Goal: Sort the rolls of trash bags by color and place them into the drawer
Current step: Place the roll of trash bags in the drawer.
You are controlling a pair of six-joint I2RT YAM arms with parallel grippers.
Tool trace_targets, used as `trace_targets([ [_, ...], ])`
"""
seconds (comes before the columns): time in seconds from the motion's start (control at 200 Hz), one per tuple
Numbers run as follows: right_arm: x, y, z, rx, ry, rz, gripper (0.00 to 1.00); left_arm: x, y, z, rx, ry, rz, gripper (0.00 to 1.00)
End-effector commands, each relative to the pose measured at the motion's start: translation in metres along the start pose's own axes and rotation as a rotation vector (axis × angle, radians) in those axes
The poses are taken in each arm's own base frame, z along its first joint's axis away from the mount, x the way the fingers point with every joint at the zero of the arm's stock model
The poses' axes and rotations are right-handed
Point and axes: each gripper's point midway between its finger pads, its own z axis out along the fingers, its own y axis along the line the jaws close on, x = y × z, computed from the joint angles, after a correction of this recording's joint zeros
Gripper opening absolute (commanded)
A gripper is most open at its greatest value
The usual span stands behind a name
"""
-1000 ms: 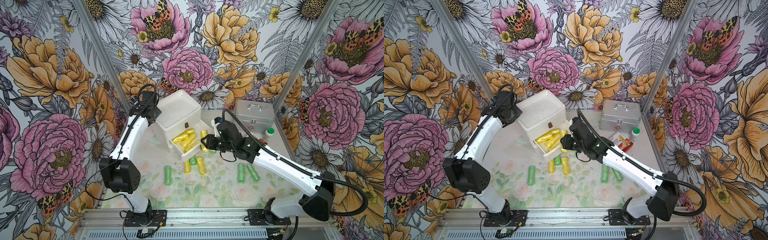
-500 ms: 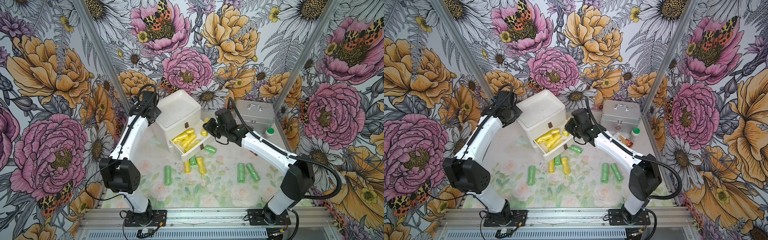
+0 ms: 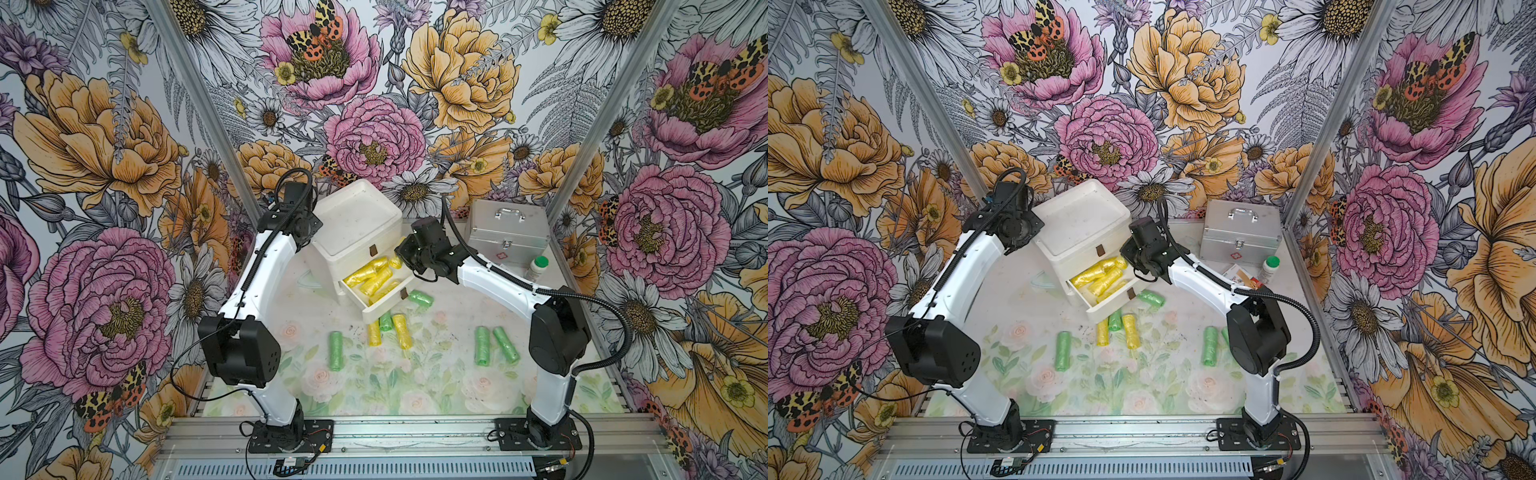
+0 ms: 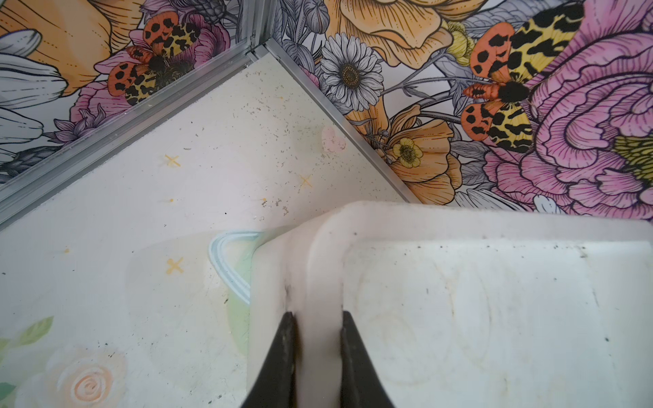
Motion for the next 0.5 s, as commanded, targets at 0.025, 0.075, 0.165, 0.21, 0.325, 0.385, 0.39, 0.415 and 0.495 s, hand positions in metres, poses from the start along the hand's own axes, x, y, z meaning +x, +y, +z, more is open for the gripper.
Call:
trace_targets([
  [0.025,-0.004,0.015,0.004,-0.043,-0.004,0.026,0.26,0.072,0.041,0.004,-0.122,0.312,-0.004,0.0],
  [0.075,-0.003,0.015,0.006,-0.045,0.003,0.03,0.26,0.072,0.042,0.004,-0.123,0.313,-0.002,0.0],
  [0.165,-0.001,0.013,0.012,-0.041,0.012,0.039,0.26,0.072,0.043,0.004,-0.124,0.315,-0.004,0.0],
  [0.21,0.0,0.012,0.014,-0.04,0.015,0.042,0.26,0.072,0.043,0.004,-0.124,0.315,-0.003,0.0],
  [0.325,0.003,0.011,0.02,-0.035,0.027,0.049,0.26,0.071,0.044,0.005,-0.126,0.315,-0.004,0.0],
  [0.385,0.003,0.012,0.021,-0.037,0.03,0.048,0.27,0.071,0.044,0.005,-0.126,0.315,-0.004,0.0],
  [0.39,0.003,0.012,0.022,-0.038,0.03,0.047,0.27,0.071,0.044,0.005,-0.127,0.315,-0.005,0.0],
  [0.415,0.004,0.011,0.023,-0.036,0.033,0.047,0.27,0.071,0.044,0.005,-0.128,0.315,-0.007,0.0],
  [0.495,0.004,0.01,0.025,-0.033,0.034,0.047,0.29,0.071,0.044,0.006,-0.128,0.316,-0.006,0.0],
])
